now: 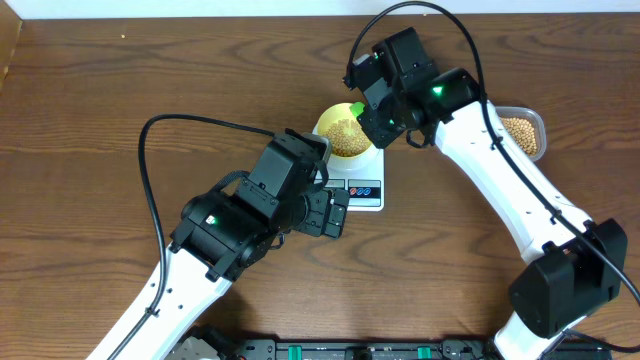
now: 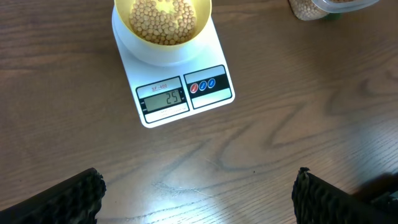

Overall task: Scoop item into bowl and weigh 50g on scale
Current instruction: 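Tilt the scoop with the right gripper to pour soybeans into the bowl, then move the empty scoop back over the soybean tub with the right gripper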

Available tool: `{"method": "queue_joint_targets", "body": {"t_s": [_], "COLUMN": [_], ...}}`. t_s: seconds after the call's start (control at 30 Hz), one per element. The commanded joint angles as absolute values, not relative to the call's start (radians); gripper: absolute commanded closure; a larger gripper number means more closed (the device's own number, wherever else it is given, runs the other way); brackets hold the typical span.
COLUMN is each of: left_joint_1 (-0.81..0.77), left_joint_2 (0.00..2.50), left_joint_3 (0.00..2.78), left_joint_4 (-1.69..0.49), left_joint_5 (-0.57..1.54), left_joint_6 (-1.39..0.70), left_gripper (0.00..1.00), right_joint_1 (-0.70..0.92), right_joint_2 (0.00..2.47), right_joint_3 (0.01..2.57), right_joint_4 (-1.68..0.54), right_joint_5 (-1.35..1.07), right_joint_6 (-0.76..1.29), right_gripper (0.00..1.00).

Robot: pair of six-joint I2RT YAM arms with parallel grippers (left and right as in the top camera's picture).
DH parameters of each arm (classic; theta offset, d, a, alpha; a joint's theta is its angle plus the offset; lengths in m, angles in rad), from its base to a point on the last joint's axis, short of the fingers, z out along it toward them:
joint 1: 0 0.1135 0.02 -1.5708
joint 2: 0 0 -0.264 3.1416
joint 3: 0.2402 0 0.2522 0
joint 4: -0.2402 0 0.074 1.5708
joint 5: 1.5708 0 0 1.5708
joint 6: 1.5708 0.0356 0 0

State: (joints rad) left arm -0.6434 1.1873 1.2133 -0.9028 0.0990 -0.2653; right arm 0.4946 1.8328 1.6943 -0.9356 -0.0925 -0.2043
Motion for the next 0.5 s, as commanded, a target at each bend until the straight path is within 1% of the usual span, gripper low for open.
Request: {"method": "queue_joint_targets", "body": {"t_s": [0.0, 0.23, 0.47], "left_joint_1": [-0.641, -0.641, -0.641], "left_joint_2": [1.184, 1.184, 1.184], "left_joint_3": [1.229, 1.229, 1.229], "left_joint_4": [-0.905, -0.905, -0.905], "left_joint_5": [0.094, 0.094, 0.094], "left_joint_6": [-0.264, -0.264, -0.264], "left_gripper": [0.02, 0.02, 0.02], "right_joint_1": [0.514, 0.521, 0.485], "right_joint_2": [1.811, 1.802, 1.777], "right_joint_3": [1.721, 1.721, 1.73], "right_joint_4": [-0.941, -0.942, -0.952], "right_joint_5": [-0.033, -0.01, -0.089], "right_joint_6": [-0.234, -0.202, -0.111], "right_gripper": [0.99, 0.99, 0.99]}}
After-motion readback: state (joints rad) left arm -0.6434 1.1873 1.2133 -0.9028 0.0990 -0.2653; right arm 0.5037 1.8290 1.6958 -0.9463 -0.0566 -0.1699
